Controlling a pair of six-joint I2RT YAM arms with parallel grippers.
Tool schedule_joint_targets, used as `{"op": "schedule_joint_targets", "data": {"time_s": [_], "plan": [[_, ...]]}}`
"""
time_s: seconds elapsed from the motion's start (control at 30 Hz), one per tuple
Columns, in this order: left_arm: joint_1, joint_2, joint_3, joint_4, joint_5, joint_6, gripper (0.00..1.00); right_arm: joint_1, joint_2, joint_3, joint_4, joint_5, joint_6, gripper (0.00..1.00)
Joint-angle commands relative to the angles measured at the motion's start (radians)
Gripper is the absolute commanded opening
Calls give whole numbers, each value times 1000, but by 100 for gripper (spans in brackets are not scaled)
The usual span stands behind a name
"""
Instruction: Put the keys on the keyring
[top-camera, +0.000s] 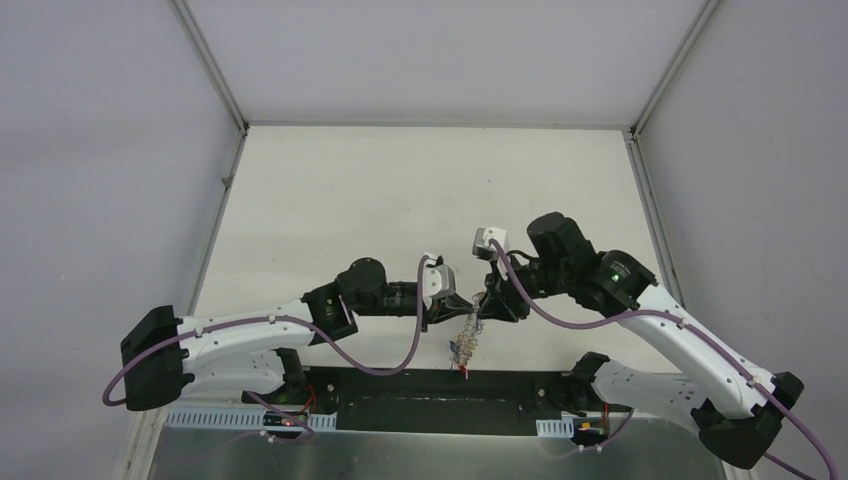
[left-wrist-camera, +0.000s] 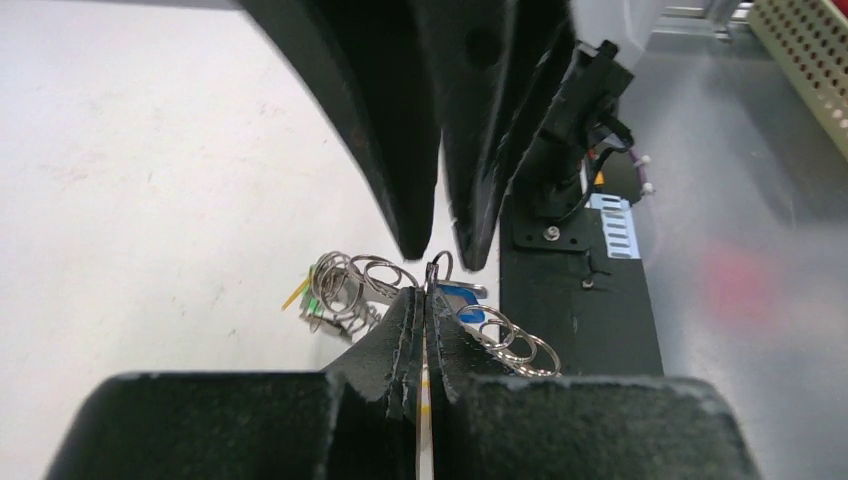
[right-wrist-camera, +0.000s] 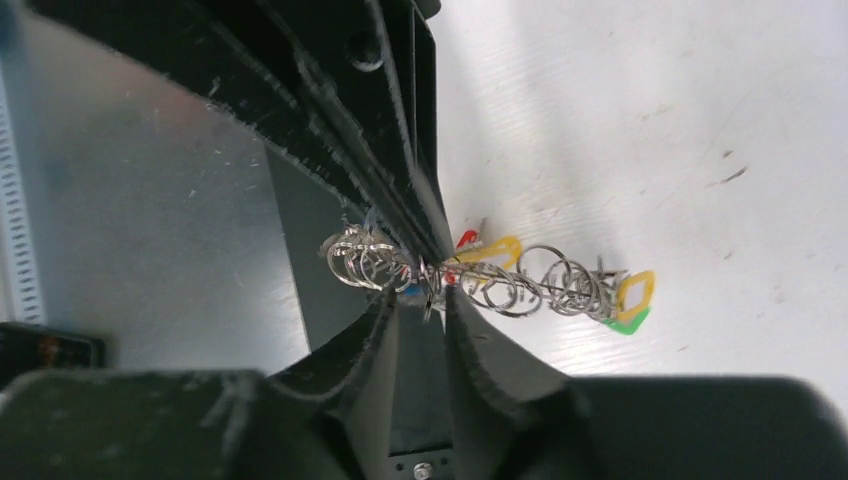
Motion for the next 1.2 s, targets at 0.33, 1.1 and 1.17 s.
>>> {"op": "schedule_joint_targets", "data": {"time_s": [0.33, 1.1, 1.17], "plan": [[-11, -321, -106, 113, -191, -49, 0, -4, -256, -166, 492, 29, 132, 52], [-11, -320, -151, 358, -81, -35, 0, -4, -306, -317, 826, -188, 186, 33], [-11, -321, -149, 353, -78, -37, 0, -3, -310, -324, 815, -176, 185, 33]]}}
